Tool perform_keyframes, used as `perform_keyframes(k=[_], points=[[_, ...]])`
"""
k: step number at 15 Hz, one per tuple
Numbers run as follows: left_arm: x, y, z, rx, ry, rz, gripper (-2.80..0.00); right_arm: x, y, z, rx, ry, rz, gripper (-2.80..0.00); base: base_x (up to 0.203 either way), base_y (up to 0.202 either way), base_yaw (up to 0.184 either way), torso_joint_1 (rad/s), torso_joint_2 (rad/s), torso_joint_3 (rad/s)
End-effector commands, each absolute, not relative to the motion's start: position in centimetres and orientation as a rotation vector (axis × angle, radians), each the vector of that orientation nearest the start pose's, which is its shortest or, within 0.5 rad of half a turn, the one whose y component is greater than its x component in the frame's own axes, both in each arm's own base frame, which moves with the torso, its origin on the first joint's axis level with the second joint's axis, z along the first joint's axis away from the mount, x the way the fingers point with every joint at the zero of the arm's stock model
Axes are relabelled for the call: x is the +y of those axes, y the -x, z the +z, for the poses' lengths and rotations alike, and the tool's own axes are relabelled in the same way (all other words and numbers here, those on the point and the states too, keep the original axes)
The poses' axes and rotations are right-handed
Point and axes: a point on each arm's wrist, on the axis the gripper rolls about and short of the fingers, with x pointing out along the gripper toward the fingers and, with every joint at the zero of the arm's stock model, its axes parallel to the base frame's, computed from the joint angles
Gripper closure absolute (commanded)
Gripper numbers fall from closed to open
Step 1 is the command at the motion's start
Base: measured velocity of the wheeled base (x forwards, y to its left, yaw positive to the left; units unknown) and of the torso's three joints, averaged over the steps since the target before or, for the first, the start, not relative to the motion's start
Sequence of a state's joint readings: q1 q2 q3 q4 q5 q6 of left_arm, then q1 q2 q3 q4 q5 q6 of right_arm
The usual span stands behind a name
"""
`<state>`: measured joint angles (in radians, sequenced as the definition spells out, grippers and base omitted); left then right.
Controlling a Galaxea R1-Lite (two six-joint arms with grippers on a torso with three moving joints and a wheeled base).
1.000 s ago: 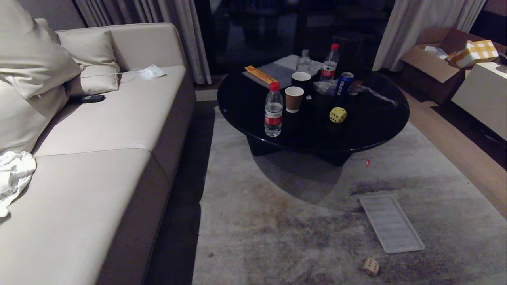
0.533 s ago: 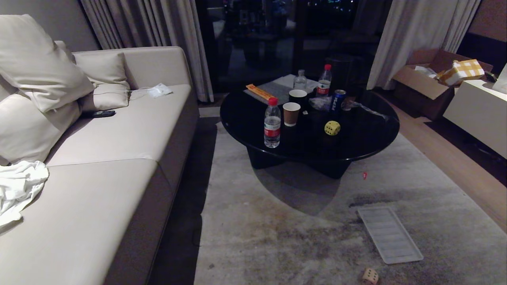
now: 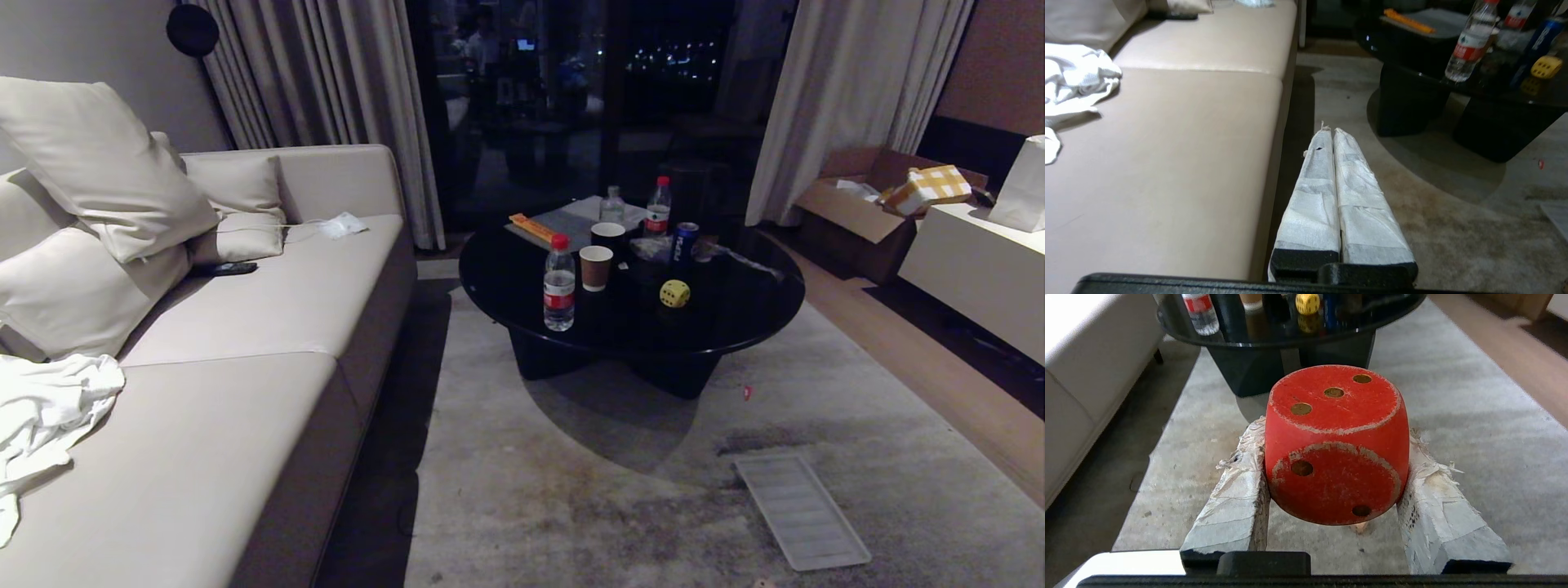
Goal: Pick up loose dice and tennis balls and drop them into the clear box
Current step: Put the toys in the box
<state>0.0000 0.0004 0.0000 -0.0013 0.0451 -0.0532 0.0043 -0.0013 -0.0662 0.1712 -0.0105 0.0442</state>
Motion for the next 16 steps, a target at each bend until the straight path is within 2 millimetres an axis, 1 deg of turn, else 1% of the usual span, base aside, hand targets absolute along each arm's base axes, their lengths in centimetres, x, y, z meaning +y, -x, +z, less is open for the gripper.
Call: perform_keyframes(k=[1,8,16], points=[[0.10,2.26,7.52,0.000,0.054,0.046,0.00,-0.04,2.87,7.60,0.106,-0.044,-0.008,0.00,0.000,0.000,0.000,-0.001,0.00,0.206],[0.10,2.26,7.53,0.000,0.054,0.046,0.00,-0.04,2.87,7.60,0.106,-0.048,-0.011,0.00,0.000,0.000,0.000,0.003,0.00,0.193],[0.11,2.26,7.52,0.000,0.055,0.048,0.00,-0.04,2.87,7.62,0.104,-0.062,-0.012,0.00,0.000,0.000,0.000,0.001,0.00,0.018]])
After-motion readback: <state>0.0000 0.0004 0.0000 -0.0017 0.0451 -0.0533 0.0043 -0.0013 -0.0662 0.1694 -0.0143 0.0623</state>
